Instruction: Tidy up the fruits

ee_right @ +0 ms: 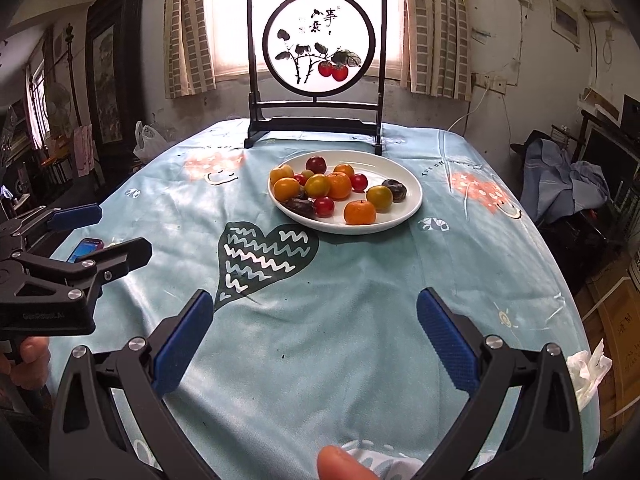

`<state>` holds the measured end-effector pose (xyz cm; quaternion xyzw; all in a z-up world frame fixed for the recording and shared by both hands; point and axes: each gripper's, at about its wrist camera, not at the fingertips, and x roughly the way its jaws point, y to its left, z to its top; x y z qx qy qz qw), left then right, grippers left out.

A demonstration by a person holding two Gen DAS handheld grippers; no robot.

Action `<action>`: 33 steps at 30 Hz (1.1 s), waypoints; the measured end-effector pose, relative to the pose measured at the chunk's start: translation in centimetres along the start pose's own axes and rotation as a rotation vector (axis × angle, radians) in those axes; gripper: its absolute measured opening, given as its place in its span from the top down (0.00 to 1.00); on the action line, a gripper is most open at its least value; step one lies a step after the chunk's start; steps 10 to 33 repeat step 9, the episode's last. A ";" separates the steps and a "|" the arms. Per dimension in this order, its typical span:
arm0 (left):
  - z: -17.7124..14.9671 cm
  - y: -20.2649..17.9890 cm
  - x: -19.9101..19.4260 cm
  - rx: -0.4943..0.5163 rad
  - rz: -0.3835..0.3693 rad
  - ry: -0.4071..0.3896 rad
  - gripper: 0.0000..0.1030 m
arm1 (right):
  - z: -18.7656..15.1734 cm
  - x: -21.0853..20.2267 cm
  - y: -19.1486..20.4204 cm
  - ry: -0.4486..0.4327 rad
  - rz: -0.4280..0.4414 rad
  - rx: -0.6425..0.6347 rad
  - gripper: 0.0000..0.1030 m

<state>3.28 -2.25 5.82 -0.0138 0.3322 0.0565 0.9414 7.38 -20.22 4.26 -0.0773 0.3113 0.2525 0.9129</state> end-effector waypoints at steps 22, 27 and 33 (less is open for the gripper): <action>0.0 -0.4 0.1 0.011 0.014 -0.005 0.02 | 0.0 0.0 -0.2 0.002 -0.002 0.009 0.01; 0.0 -0.4 0.1 0.011 0.014 -0.005 0.02 | 0.0 0.0 -0.2 0.002 -0.002 0.009 0.01; 0.0 -0.4 0.1 0.011 0.014 -0.005 0.02 | 0.0 0.0 -0.2 0.002 -0.002 0.009 0.01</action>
